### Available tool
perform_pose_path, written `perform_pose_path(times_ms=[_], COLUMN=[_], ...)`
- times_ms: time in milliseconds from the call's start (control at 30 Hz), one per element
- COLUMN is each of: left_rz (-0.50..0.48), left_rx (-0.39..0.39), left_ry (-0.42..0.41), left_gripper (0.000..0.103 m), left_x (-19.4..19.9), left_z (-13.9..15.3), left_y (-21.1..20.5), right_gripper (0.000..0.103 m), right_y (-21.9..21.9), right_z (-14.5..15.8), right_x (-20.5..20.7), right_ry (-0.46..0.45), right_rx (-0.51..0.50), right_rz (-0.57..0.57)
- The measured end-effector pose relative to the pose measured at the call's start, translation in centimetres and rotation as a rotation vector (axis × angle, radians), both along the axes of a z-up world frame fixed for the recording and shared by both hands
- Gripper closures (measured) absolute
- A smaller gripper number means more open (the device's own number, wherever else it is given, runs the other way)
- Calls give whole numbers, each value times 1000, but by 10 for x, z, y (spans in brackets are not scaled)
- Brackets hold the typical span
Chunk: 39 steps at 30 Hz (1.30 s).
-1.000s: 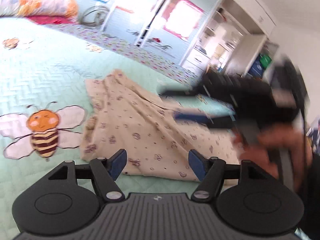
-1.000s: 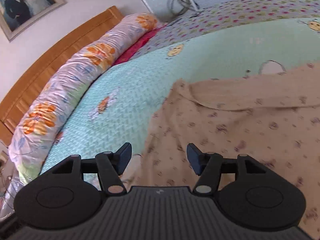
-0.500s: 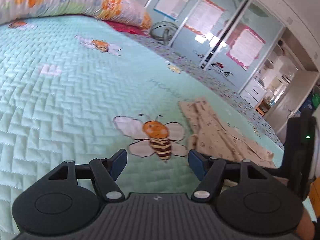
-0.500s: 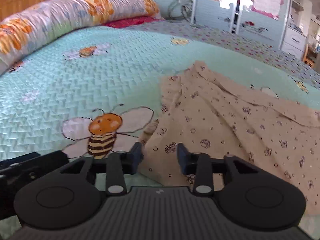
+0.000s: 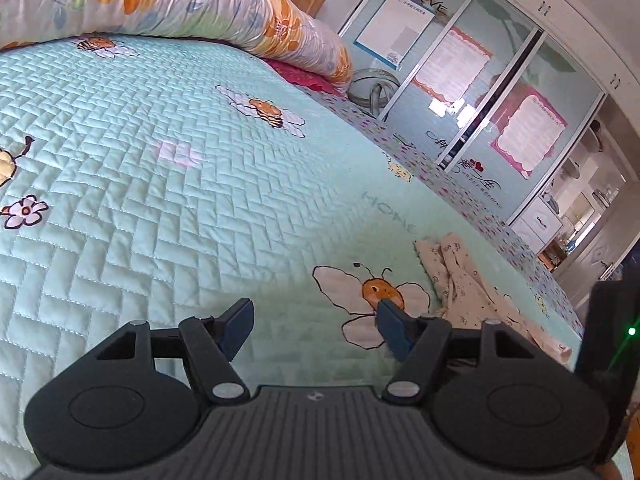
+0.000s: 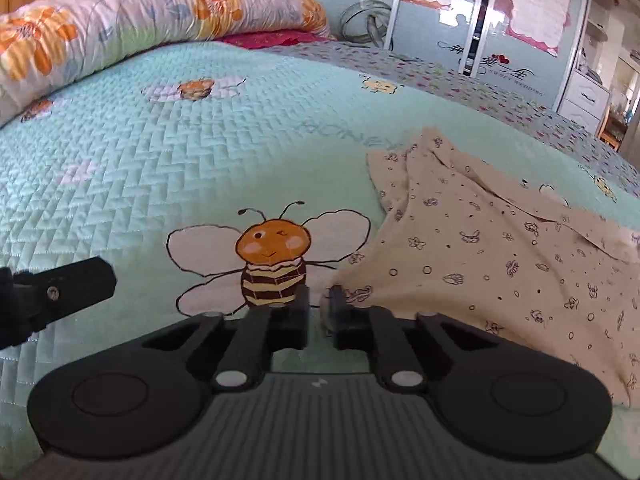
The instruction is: Fold clothes
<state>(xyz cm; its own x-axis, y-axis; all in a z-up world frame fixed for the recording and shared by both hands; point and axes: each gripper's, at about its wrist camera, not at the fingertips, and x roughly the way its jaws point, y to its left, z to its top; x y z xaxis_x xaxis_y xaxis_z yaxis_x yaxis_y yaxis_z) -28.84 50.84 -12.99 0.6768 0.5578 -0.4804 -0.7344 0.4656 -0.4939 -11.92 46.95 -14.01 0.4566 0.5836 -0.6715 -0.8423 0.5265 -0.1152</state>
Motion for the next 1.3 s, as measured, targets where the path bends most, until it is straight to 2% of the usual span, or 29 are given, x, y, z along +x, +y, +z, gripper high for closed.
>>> perform_pose_path(times_ms=[33,133,167,267,367,433,500,533,667,767,933,1000,1033,1067,1167,1300], left_rz=[-18,-91,-123,-278,-438,-502,-519,-517,-482,-398,-235,-175,-145,-127,-119,-170], left_rx=[13,63,80,116,112,111,83,44,-212,-382,-591,-630,-631,-625,-573,-450], left_ry=[-1,1,-3,-4,1,3,24,31,-7,-34,-150,-177,-166,-162,-168,-124], left_gripper=[33,33,33,33,33,33,33,33,33,32,32,40,84,100,100,100], left_x=[5,16,21,40,61,74,89,97,126,143,164,168,169,166,150,141], left_z=[1,4,5,7,4,2,1,0,-11,-22,-37,-41,-42,-42,-37,-14], left_y=[-3,-14,-18,-35,-53,-66,-71,-69,-47,-36,-13,-4,-1,3,12,5], right_gripper=[59,58,56,55,55,55,55,55,55,55,55,60,76,101,103,103], right_y=[-3,-51,-70,-122,-177,-206,-228,-236,-257,-265,-254,-248,-245,-243,-259,-281], right_z=[1,24,30,34,23,13,4,-1,-14,-28,-45,-50,-52,-55,-47,-39], right_x=[2,12,16,32,49,59,69,75,102,121,131,135,137,141,150,150], right_ry=[10,35,27,-37,-129,-197,-232,-255,-387,-473,-611,-654,-676,-677,-718,-759], right_rx=[5,182,213,139,32,-41,-98,-132,-258,-355,-420,-446,-458,-477,-459,-459], right_rz=[-6,-53,-67,-115,-168,-203,-220,-230,-241,-213,-96,-52,-31,-17,-26,-19])
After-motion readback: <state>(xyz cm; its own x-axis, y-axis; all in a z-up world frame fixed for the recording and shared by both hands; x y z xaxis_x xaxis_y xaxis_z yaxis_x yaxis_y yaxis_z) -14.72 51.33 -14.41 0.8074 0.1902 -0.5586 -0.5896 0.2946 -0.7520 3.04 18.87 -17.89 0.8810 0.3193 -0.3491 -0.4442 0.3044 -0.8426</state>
